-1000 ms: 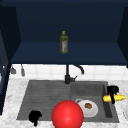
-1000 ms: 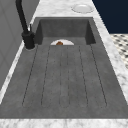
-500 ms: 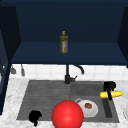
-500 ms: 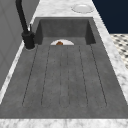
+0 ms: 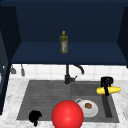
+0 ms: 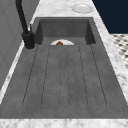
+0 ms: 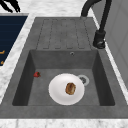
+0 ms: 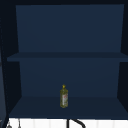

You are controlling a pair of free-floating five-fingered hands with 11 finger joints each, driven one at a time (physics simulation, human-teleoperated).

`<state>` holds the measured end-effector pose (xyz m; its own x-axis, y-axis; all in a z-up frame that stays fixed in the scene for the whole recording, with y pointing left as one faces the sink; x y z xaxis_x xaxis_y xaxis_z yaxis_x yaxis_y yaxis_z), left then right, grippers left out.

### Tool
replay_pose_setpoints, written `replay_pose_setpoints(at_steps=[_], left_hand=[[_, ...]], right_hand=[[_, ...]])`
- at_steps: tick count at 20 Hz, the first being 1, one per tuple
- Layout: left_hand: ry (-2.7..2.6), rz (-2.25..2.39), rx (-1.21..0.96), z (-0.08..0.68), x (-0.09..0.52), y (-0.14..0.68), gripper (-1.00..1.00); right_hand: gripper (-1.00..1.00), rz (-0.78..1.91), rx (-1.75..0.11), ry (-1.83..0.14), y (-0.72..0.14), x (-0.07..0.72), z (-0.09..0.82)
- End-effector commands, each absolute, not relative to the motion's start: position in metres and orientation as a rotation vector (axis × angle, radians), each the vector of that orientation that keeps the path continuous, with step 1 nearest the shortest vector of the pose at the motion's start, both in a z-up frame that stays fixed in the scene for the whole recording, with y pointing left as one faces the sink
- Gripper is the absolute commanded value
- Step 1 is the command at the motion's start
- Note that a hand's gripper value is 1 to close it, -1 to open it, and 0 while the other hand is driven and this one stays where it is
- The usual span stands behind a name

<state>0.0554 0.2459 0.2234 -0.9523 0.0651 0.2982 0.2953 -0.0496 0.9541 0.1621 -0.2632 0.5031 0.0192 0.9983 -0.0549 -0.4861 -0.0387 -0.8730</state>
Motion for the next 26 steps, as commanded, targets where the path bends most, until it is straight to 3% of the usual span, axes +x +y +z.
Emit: replay_pose_setpoints(at_steps=[1,12,26], left_hand=[[-2.047,-2.130,-0.393,0.223,0.055,0.246,0.00],[-2.047,-2.130,-0.393,0.223,0.055,0.246,0.00],[-2.047,-2.130,-0.393,0.223,0.055,0.246,0.00]], right_hand=[[1.00,1.437,-0.889,-0.822,-0.251,0.156,0.529],[1.00,1.462,-0.822,-0.761,-0.205,0.146,0.590],[1.00,1.438,-0.832,-0.832,-0.176,0.179,0.677]])
